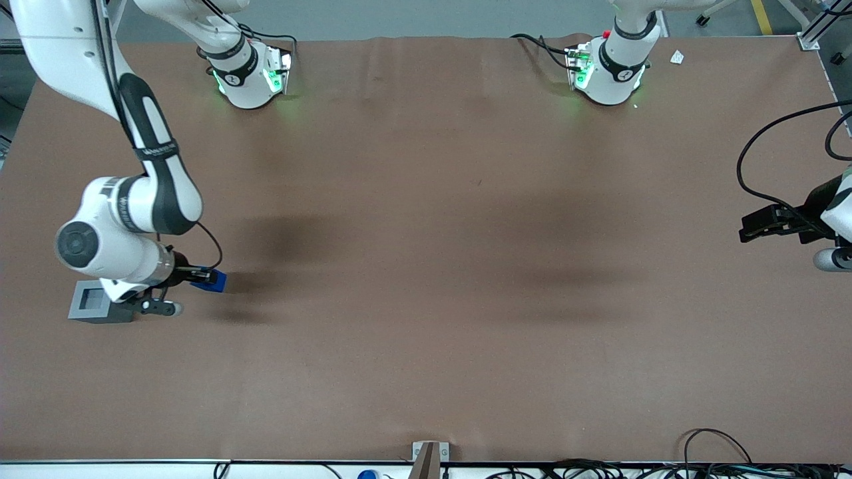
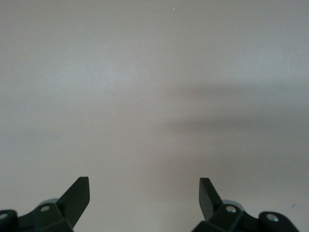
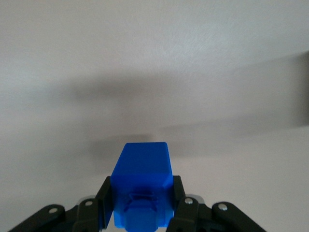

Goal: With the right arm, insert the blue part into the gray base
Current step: 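Lift the blue block and carry it over the gray base opening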

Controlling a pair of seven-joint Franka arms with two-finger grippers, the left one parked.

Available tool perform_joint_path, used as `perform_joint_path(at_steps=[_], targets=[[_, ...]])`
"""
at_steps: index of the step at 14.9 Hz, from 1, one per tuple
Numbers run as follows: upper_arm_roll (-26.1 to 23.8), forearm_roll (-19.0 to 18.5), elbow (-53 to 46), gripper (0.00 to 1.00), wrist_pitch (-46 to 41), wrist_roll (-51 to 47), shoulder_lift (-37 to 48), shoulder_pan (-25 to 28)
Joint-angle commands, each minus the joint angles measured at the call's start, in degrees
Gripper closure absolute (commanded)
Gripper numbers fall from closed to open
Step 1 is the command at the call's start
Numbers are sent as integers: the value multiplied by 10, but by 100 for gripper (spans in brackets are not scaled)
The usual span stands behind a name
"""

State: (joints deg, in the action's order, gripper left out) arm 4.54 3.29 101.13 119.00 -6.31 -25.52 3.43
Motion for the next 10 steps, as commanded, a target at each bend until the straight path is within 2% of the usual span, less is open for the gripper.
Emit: perform_joint_path(at_steps=[1,5,10], targets=[[-4,-4,-77,100,-76,-1,10,-24],[-4,-19,-102,100,-76,56,8,-65],[-5,-18,-124,100,-70,210,-10,-137]])
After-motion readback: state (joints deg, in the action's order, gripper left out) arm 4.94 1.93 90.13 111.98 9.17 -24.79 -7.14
